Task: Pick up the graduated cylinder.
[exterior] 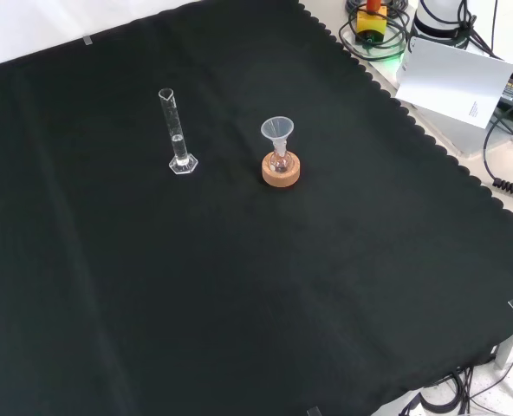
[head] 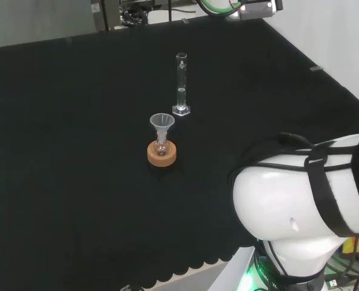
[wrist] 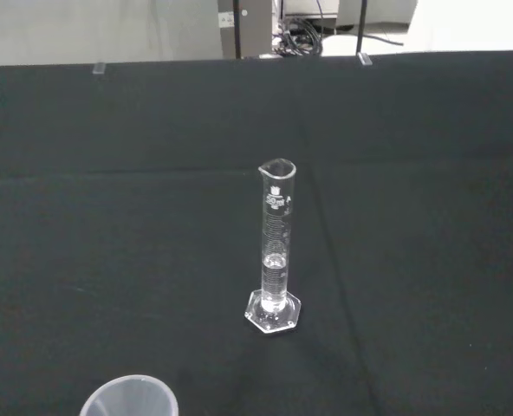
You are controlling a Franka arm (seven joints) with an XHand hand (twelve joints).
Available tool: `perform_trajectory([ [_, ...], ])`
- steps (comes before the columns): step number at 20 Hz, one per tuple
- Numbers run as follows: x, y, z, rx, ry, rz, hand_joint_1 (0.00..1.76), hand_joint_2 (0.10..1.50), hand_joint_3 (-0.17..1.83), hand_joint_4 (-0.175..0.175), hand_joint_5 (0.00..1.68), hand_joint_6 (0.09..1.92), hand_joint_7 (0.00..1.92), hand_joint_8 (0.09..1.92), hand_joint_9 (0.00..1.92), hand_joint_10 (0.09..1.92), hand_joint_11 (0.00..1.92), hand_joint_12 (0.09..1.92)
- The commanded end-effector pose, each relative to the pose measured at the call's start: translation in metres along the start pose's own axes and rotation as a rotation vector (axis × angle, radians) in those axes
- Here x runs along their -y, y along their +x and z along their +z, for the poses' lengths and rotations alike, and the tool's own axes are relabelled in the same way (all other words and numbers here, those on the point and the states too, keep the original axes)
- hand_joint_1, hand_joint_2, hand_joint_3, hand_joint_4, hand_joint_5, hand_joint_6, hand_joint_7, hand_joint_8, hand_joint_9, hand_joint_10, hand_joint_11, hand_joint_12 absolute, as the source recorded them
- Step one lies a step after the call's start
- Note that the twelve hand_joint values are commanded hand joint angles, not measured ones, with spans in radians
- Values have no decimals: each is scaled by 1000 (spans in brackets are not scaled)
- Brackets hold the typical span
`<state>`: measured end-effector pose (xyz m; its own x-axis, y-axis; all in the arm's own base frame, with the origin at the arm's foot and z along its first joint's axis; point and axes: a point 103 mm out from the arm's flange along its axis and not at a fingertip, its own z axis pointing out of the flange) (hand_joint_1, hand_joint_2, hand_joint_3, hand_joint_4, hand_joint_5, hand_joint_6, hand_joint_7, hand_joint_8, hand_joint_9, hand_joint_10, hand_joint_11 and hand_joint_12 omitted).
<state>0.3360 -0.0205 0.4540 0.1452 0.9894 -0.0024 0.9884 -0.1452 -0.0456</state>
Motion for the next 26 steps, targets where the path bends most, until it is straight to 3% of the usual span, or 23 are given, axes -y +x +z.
perform_trajectory([
  [1,-73,-50,47,-47,-5,40,166,1377,15,-16,227,87,43,546,233,653,110,1358],
  [6,-125,-76,66,-95,-1,58,199,1358,6,-22,225,87,50,545,244,651,116,1358],
  [10,-159,-85,88,-108,-44,30,234,1341,-1,-26,226,87,55,546,251,649,121,1358],
  [14,-186,-90,114,-128,-49,9,377,1261,-42,-29,211,87,54,546,265,650,131,1358],
  [20,-212,-92,157,-174,5,-3,512,1180,-90,-30,208,87,65,556,283,654,153,1358],
  [26,-219,-88,190,-193,49,-10,545,1162,-107,-32,222,87,78,565,294,655,161,1356],
])
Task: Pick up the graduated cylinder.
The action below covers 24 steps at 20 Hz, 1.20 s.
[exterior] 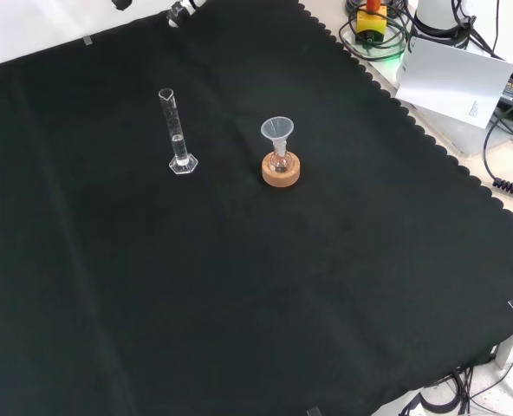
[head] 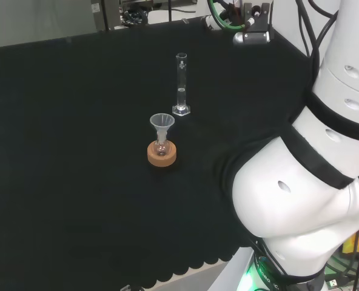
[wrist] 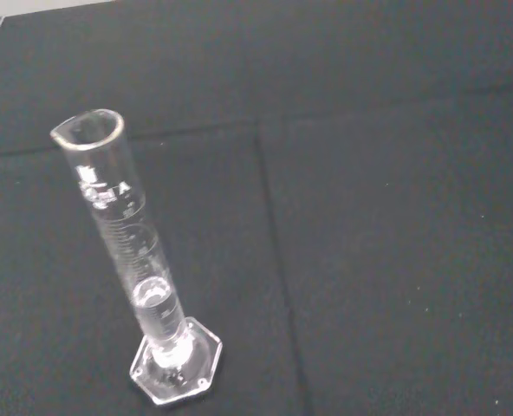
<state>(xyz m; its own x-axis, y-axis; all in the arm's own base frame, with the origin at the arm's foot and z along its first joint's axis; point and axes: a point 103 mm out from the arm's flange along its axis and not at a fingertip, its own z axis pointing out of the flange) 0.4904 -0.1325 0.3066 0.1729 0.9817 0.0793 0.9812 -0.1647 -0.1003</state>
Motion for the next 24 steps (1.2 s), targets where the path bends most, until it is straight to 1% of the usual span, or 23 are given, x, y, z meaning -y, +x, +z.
perform_trajectory([
  [1,-46,-3,52,-112,9,-34,547,1161,-109,-33,227,87,80,567,295,655,160,1355],
  [5,-45,-2,66,-123,36,-30,568,1154,-120,-36,246,87,90,573,299,654,147,1350],
  [7,-44,-2,72,-131,40,-27,581,1149,-127,-38,255,87,94,577,300,652,142,1350],
  [9,-41,-4,77,-159,40,-25,589,1146,-132,-40,262,87,101,581,301,651,139,1349],
  [11,-39,-7,83,-202,34,-42,602,1143,-139,-41,266,87,110,586,304,651,139,1350],
  [17,-29,-13,107,-260,27,-95,725,1119,-175,-46,321,87,220,636,437,643,247,1337],
  [24,-26,-12,130,-291,67,-100,808,1091,-175,-48,377,87,287,640,523,595,304,1319],
])
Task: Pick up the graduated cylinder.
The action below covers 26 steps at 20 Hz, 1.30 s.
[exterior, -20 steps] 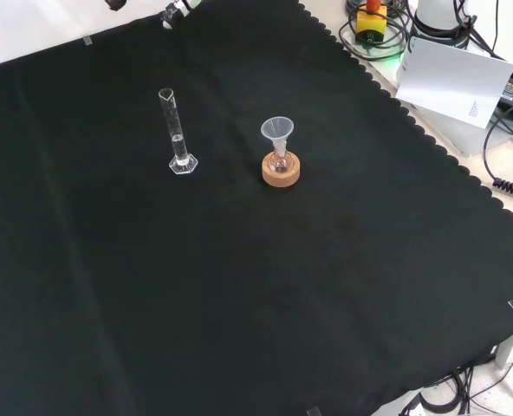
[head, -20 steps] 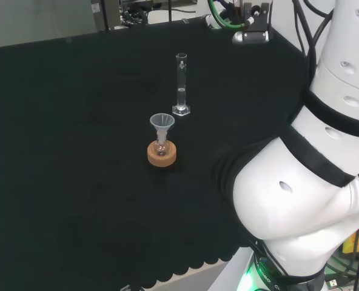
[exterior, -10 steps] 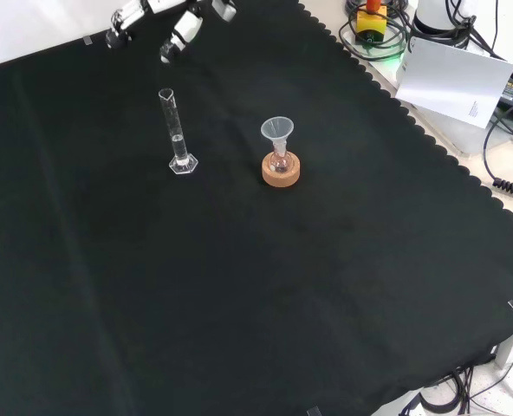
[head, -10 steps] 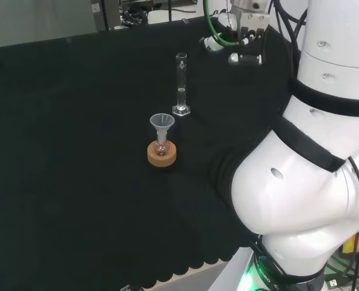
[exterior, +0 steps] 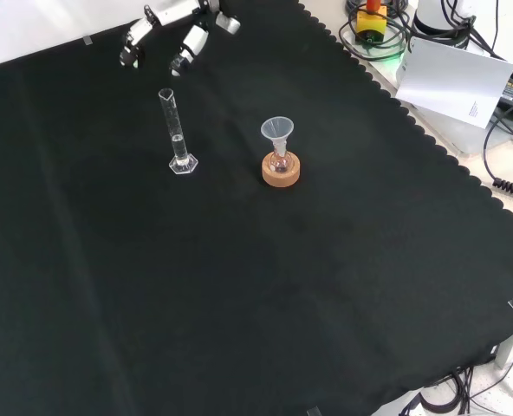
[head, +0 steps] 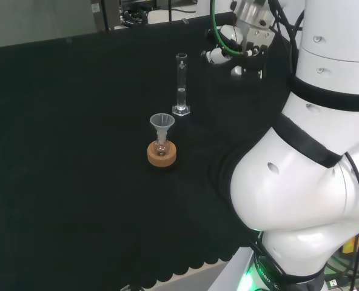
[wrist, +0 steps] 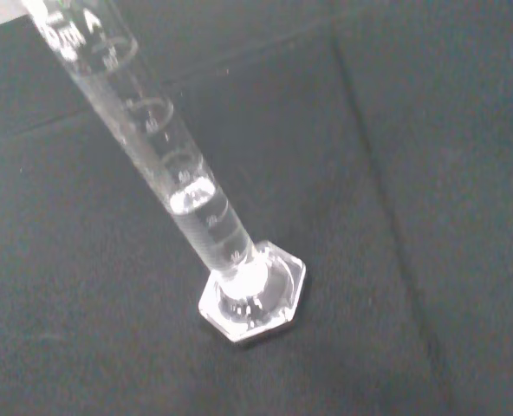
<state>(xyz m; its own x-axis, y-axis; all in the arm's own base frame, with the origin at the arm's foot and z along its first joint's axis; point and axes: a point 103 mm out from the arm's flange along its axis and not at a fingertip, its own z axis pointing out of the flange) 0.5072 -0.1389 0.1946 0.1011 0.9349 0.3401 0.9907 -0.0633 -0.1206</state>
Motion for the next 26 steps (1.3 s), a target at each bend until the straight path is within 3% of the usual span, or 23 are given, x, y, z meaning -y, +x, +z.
perform_trajectory([
  [1,2,-5,23,-45,24,-6,820,1084,-175,-47,381,87,291,639,528,590,310,1317],
  [4,-1,-3,32,-95,18,-8,845,1072,-175,-45,399,87,300,638,534,582,316,1315],
  [18,-14,4,58,-227,-15,-175,855,1058,-175,-46,443,87,325,640,548,576,345,1312],
  [26,-11,-2,76,-328,-15,-239,894,1047,-175,-44,467,87,344,639,548,566,336,1316],
])
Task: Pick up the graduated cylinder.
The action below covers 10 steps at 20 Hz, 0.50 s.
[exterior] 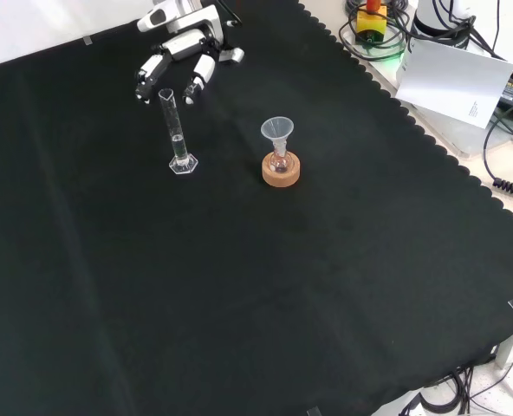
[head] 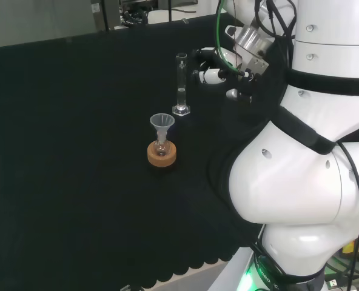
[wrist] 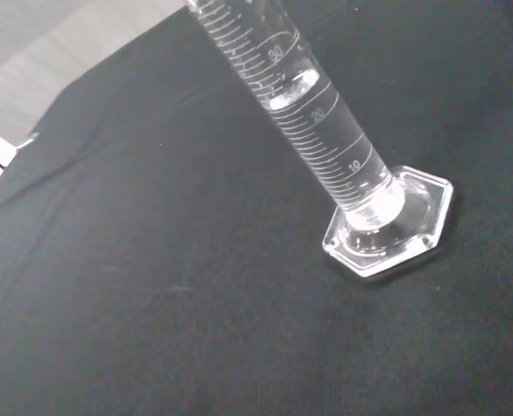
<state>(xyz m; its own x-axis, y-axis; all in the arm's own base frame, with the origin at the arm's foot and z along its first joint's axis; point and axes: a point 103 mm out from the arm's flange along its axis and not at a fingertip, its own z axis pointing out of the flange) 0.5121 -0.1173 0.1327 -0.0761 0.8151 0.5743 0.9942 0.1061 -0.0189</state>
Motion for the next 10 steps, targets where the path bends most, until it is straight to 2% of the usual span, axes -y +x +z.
perform_trajectory([
  [1,0,-6,12,-99,-8,-48,903,1046,-175,-43,469,87,345,638,544,563,331,1316],
  [10,-12,-11,29,-198,-38,-107,957,1030,-175,-39,482,87,339,628,540,559,299,1323],
])
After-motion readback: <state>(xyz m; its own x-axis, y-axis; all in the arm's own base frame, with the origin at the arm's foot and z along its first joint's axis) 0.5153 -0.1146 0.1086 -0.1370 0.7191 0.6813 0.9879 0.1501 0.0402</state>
